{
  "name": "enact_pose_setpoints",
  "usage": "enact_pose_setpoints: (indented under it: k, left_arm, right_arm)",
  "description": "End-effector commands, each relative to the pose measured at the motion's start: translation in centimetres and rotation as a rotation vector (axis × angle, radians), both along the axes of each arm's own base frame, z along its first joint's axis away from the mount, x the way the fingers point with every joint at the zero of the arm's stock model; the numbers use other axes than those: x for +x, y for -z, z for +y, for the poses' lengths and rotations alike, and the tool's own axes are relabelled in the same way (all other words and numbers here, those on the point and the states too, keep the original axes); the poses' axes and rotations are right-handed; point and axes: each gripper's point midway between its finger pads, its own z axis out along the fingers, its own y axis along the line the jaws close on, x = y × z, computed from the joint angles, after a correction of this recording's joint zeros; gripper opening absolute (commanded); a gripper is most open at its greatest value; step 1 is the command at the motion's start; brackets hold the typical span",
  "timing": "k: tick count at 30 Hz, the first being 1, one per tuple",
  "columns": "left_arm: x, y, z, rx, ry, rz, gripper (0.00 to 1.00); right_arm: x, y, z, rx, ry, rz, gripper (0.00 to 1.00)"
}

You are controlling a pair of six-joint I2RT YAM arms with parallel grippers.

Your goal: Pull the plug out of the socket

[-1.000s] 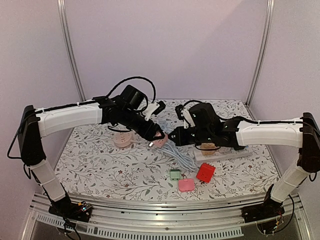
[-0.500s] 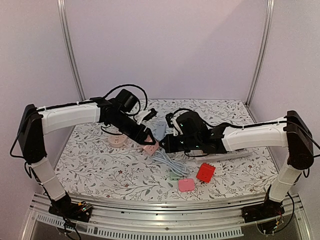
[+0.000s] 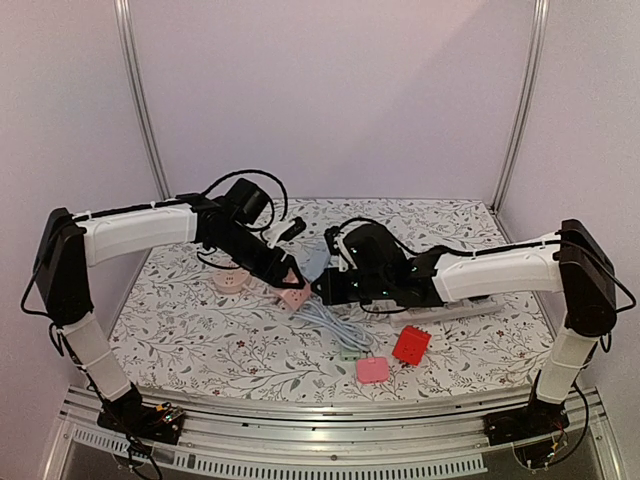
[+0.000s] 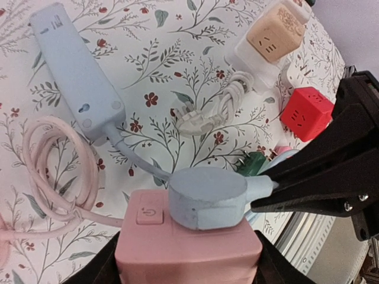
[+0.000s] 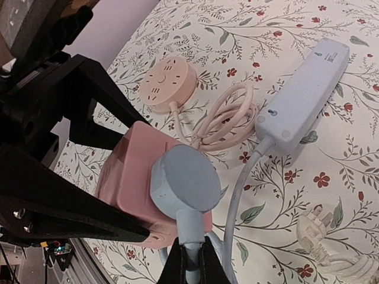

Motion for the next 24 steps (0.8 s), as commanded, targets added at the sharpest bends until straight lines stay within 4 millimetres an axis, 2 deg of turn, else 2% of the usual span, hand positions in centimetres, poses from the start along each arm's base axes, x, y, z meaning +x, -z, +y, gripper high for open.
enact_pose_setpoints:
  k: [1,9,13,18,24]
  left_arm:
    - [0.4,-3.1,0.3,0.001,0.029,-0.096,0.19]
    - [-0.3,-2.7,1.1,0.066,0.093,-0.124,0.18]
    - [-0.4,-2.1,1.4,0.101,0.101,-0.112,0.18]
    - [0.1,-2.6,1.4,0.092,0.074,-0.131,0.18]
    - [1.0,-3.6,1.7,-0.008,0.019,-0.081,0.18]
  right_arm:
    - [3.9,-0.3,-5.2,-0.075,0.182,-0.029,0.00]
    - [6.8,-5.3,-8.6,-0.050,0.263,-0.141,0.00]
    - [7.2,-6.9,-9.1,-0.048,0.273,-0.180,0.00]
    - [7.1,-6.6,-8.6,-0.044,0.252,-0.167,0.00]
    - [6.4,-4.2,-7.7,-0.065,0.227,-0.118,0.00]
